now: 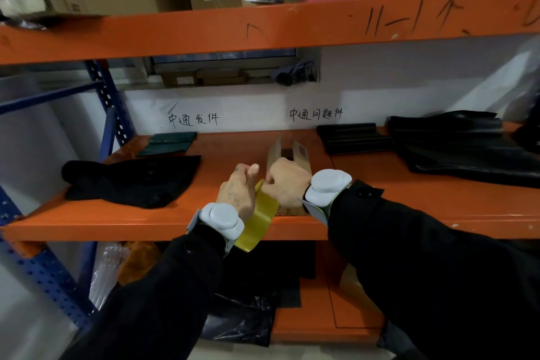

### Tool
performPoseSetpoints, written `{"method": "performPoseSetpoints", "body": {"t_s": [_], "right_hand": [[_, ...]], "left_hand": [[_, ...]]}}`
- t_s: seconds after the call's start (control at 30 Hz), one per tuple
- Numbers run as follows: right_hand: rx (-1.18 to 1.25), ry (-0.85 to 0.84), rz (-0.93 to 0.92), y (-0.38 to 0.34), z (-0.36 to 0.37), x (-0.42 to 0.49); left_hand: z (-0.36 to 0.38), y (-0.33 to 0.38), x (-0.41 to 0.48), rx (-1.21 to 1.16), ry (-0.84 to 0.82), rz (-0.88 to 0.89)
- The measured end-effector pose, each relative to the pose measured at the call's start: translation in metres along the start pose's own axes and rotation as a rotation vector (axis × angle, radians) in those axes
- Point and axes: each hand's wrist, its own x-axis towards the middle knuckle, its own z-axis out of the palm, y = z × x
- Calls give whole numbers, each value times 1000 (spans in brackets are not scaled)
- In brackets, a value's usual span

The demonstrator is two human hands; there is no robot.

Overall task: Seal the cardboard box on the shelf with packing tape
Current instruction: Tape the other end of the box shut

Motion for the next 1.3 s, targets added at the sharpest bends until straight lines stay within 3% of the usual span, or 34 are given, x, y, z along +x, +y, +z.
{"method": "performPoseSetpoints", "body": {"t_s": [0.27, 0.73, 0.93, 1.07, 1.3], "right_hand": [[11, -81, -27, 4, -7, -3], [401, 223, -9, 17, 4, -6], [351, 271, 50, 9, 10, -3], [225, 223, 5, 4, 10, -4], [77, -13, 41, 3, -5, 1]], "left_hand": [[-1, 0, 1, -5, -11, 7], [-2, 8, 5, -95, 54, -124], [-3, 6, 4, -106, 70, -139], [-6, 5, 2, -97, 73, -106], [-8, 4, 2, -109, 12, -89]]}}
